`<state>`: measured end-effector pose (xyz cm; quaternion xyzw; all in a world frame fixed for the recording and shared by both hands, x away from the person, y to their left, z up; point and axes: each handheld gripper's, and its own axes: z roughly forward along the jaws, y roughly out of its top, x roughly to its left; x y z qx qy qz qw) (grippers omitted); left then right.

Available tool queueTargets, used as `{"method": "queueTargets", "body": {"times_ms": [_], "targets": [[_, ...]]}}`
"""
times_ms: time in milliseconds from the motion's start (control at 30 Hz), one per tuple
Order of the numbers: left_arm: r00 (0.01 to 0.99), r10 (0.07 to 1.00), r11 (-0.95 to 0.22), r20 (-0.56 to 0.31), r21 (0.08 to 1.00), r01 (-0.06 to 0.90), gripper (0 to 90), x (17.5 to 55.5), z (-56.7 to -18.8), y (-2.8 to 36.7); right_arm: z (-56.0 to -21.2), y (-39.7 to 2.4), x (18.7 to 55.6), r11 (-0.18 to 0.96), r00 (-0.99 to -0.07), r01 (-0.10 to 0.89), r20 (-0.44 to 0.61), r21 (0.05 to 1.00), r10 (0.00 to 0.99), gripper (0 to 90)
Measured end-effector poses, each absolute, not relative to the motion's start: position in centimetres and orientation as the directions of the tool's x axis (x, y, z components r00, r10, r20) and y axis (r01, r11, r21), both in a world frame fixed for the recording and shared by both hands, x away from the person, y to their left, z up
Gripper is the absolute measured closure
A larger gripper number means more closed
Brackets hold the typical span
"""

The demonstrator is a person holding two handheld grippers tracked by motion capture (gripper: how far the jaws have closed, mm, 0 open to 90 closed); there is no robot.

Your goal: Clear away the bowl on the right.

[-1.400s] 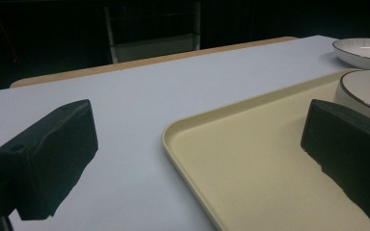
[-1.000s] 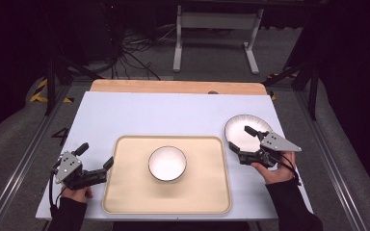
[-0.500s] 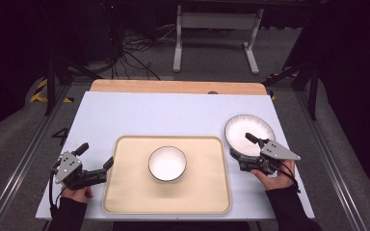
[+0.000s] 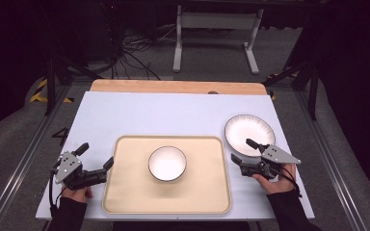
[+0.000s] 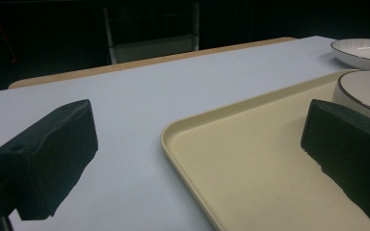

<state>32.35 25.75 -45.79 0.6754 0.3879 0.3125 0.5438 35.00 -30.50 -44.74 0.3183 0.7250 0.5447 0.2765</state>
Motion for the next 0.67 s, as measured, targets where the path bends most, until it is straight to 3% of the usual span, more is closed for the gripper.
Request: {"method": "queueTargets", "body": {"times_ms": [667], "targets": [[0.503,0.864,-0.108,0.001,0.977,0.185,0.1,32.36,-45.8,25.75,-45.32,-30.13,35.14,0.246,-0.652,0.182,-0.07,0.952,0.755,16.7]]}}
